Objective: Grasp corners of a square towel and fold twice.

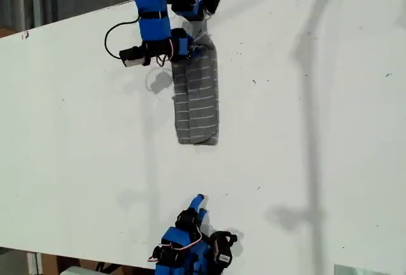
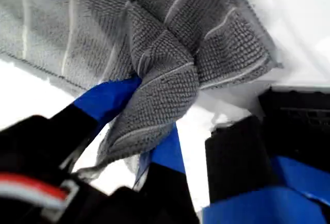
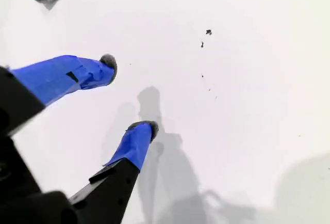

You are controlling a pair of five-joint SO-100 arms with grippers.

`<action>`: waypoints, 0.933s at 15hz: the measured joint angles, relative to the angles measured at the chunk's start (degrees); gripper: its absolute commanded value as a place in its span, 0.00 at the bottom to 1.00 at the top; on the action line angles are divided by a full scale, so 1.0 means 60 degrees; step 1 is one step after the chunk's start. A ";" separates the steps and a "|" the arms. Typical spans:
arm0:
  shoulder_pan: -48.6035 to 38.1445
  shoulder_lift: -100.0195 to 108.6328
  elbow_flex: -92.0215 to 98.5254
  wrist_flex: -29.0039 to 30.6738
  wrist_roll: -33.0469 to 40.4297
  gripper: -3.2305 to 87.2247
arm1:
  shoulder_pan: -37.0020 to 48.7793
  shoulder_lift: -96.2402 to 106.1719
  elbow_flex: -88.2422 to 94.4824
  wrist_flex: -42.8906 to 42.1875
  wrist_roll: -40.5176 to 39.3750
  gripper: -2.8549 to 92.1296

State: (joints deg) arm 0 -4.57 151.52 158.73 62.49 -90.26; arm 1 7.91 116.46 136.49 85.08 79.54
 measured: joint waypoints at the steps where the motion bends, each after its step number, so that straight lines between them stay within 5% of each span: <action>1: -0.0366 0.0000 0.0132 -0.0059 0.0249 0.27 | -0.0410 0.1626 0.0000 0.0762 0.0542 0.03; 4: -0.1978 0.0000 0.0425 -0.0176 0.1230 0.26 | -0.0908 0.3369 -0.0908 0.1934 0.1040 0.03; 8: -0.5625 -0.0557 0.0718 -0.1128 0.3398 0.25 | -0.0747 -0.0234 -0.5142 0.1978 -0.0293 0.03; 14: -0.6050 -0.0132 0.1230 -0.1318 0.3457 0.24 | -0.0088 -0.7324 -1.2026 0.2168 -0.2534 0.03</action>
State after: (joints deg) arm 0 -40.87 150.73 166.11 54.58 -69.52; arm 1 7.38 72.51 64.34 98.09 64.34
